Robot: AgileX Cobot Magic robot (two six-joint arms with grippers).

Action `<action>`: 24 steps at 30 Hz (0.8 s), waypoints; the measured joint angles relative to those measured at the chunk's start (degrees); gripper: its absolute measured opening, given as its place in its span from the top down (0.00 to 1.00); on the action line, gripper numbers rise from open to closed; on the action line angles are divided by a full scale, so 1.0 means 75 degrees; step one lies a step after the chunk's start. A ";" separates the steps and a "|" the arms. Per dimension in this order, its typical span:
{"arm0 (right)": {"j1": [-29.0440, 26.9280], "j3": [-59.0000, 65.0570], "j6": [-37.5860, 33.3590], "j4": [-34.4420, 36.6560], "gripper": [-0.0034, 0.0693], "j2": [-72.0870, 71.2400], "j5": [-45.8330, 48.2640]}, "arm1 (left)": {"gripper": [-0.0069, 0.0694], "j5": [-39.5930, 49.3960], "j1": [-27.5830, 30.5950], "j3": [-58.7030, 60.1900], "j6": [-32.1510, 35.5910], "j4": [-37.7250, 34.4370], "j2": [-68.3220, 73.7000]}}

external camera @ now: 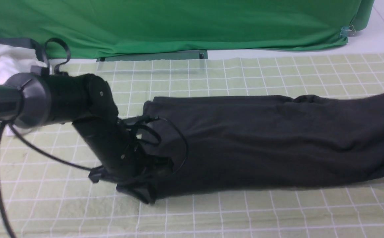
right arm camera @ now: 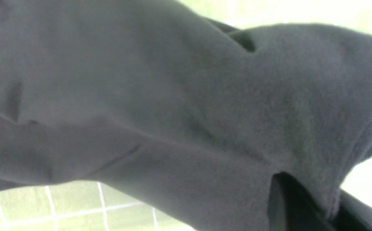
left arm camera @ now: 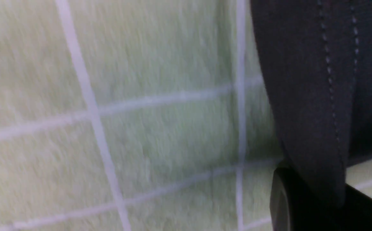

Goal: Fold a long-sleeved shirt over a green coffee tablecloth.
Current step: 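Fold the right end of the dark garment over onto its left end with the right gripper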

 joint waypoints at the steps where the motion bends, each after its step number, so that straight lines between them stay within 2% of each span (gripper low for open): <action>1: 0.0000 0.0293 0.0000 -0.0059 0.91 -0.0312 0.0000 | 0.88 -0.0046 -0.0037 0.0420 0.0016 -0.0056 -0.0437; 8: 0.0000 0.1210 0.0019 -0.0323 0.91 -0.0826 0.0114 | 0.88 -0.0578 -0.0068 0.2371 0.0054 -0.0531 -0.2112; 13: 0.0000 0.1234 0.0168 -0.0329 0.91 -0.0826 0.0106 | 0.87 -0.1123 -0.0068 0.2766 0.0229 -0.0595 -0.2553; 16: 0.0000 0.1234 0.0241 -0.0274 0.91 -0.0826 0.0106 | 0.83 -0.1167 -0.0068 0.2742 0.0234 -0.0603 -0.2676; 21: 0.0151 0.1234 0.0430 0.0283 0.91 -0.0872 0.0106 | 0.66 -0.0809 -0.0068 0.2245 0.0393 -0.0422 -0.2722; 24: 0.0619 0.1153 0.0550 0.0498 0.91 -0.0933 0.0113 | 0.55 -0.0313 -0.0068 0.1688 0.0424 -0.0149 -0.2727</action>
